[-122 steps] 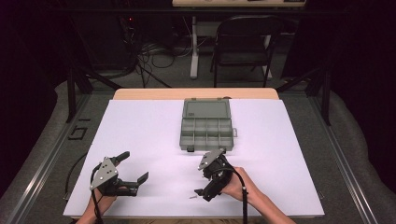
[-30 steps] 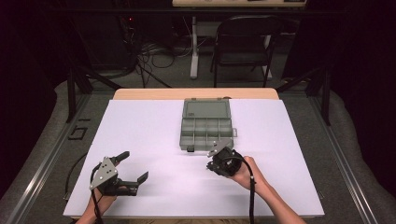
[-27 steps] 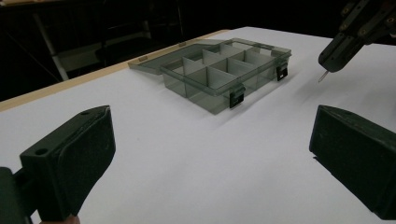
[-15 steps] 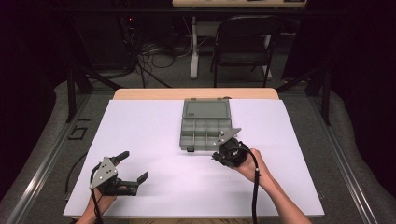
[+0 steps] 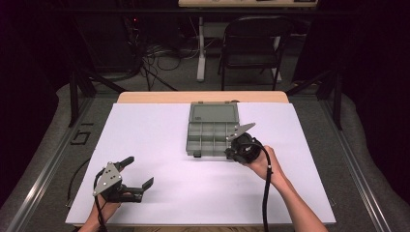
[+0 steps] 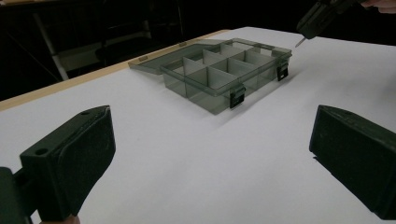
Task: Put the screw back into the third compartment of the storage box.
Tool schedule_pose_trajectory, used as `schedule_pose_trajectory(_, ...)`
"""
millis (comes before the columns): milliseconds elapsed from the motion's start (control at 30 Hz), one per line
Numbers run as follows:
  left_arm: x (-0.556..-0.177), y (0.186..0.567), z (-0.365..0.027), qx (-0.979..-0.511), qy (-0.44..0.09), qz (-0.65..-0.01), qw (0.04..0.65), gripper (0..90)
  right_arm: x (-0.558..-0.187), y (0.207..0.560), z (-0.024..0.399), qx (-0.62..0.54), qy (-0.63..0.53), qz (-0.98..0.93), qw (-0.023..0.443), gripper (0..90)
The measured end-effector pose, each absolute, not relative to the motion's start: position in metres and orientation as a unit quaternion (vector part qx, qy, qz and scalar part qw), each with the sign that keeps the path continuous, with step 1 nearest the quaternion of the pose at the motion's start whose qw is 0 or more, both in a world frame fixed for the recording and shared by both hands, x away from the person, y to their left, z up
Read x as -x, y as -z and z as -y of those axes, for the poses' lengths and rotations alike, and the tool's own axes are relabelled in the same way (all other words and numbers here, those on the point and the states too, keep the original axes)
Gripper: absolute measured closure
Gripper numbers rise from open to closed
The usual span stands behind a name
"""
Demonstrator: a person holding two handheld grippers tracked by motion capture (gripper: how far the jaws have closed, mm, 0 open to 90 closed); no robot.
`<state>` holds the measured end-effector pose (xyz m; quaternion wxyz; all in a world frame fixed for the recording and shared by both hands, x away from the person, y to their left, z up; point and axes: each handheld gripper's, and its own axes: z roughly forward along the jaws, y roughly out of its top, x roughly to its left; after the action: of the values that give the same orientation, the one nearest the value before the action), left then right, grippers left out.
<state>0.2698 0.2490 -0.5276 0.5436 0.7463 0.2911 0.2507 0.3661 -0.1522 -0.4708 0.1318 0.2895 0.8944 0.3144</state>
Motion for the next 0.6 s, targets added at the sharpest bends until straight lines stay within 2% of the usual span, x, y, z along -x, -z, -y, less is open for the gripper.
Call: schedule_pose_trajectory(600,-0.271,0.527,-0.247,-0.745,-0.251,-0.292,0.545,0.2,-0.409,0.453,0.159,-0.324,-0.31,-0.88,0.157,86.3)
